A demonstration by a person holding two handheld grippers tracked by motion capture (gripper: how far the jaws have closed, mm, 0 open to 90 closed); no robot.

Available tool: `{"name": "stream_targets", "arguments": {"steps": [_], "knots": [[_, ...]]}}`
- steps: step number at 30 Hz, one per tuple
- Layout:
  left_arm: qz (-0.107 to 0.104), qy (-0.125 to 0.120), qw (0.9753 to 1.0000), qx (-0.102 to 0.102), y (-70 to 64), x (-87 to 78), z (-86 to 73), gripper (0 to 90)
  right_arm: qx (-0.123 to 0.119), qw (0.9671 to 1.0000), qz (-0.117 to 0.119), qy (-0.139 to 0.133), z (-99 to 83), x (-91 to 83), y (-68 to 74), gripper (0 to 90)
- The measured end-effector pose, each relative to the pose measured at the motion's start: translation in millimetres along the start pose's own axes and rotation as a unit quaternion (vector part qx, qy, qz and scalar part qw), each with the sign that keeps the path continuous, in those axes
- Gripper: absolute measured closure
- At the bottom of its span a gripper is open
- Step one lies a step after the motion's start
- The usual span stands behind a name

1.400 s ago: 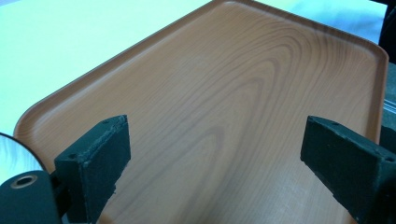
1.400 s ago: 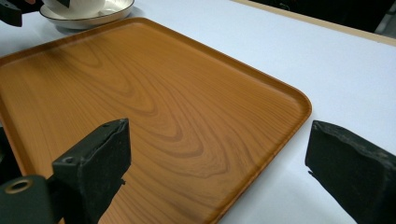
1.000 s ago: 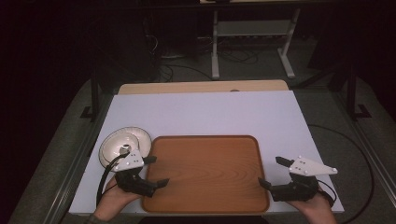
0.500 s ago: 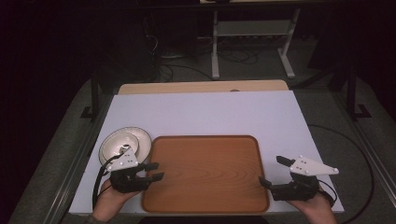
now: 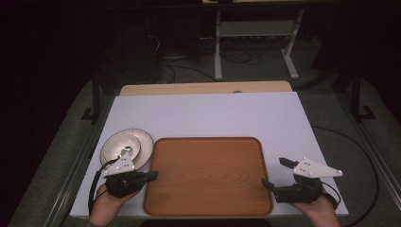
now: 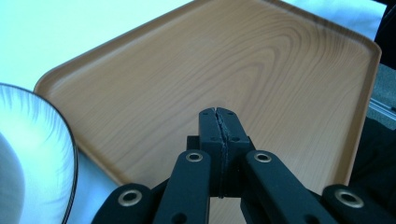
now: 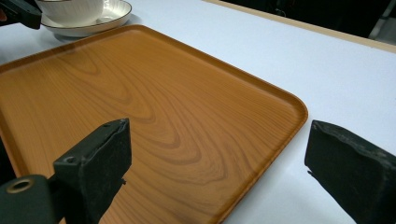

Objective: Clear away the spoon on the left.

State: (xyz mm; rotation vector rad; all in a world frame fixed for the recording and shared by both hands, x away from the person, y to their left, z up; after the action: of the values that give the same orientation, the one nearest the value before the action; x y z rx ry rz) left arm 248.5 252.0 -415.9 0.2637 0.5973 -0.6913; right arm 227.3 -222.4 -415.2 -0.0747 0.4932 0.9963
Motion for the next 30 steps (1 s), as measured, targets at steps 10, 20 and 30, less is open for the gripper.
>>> {"name": "stream_targets", "arguments": {"steps": [10, 20, 30], "knots": [[0.003, 0.019, 0.9998, -0.002, 6.1, 0.8, -7.9, 89.3, 0.002, 1.0, -0.001, -0.003, -0.1, -0.4, -0.4, 6.7], [0.014, 0.022, 0.9996, -0.014, 16.3, -3.1, -10.7, 89.2, 0.0, 1.0, 0.0, -0.002, -0.6, -0.7, -0.7, 6.7], [0.02, 0.014, 0.9994, -0.026, 25.2, -14.1, -14.2, 89.3, 0.001, 1.0, -0.002, -0.005, 0.1, -1.0, -1.0, 6.8]]}}
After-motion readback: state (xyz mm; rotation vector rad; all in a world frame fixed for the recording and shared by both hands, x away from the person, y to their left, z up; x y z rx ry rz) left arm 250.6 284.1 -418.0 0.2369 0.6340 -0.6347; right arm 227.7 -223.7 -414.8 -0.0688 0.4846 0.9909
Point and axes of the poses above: each handheld gripper's, and its own axes: x roughly forward along the jaws, z roughly out of its top, y roughly to its left, the point moved 2 cm from there along x, roughly forward along the jaws, and after that the axes turned 15 degrees about z, right-handed, at the moved point
